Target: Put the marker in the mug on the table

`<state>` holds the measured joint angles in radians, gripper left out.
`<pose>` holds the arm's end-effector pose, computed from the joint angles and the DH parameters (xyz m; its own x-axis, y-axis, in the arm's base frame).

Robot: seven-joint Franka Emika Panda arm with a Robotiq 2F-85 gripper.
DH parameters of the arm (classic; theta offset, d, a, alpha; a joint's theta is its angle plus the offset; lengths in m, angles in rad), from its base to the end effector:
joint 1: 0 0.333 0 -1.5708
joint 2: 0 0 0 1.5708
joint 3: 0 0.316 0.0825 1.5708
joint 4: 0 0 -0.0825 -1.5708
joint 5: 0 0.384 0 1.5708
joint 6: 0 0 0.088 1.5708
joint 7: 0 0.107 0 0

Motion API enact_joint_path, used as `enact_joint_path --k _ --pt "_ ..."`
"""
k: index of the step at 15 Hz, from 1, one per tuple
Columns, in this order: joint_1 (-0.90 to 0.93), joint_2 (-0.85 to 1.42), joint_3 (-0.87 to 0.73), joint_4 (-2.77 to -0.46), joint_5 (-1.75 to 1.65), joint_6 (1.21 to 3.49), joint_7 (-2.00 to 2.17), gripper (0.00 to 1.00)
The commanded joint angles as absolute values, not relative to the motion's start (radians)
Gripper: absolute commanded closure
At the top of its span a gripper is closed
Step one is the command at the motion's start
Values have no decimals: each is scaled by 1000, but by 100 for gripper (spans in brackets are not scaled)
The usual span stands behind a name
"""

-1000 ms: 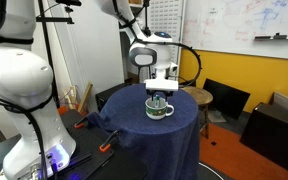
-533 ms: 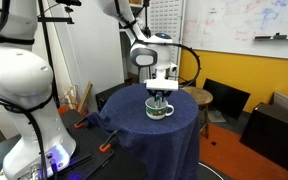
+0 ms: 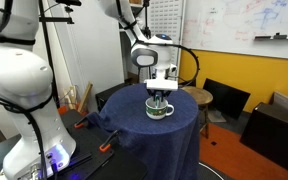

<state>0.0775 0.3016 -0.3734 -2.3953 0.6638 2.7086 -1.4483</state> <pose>0.4682 -0.1722 0.2028 0.8268 0.5300 0.1883 0.5423 -0.8400 -0.0172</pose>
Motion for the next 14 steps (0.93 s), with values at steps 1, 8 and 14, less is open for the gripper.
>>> enact_joint_path --k 1,8,14 --pt "62 320 -357 -2362 684 2671 -1470 73" --pt "88 277 -381 -2407 645 2684 -1431 95" --pt "-136 135 -169 -2501 421 2738 -1242 95"
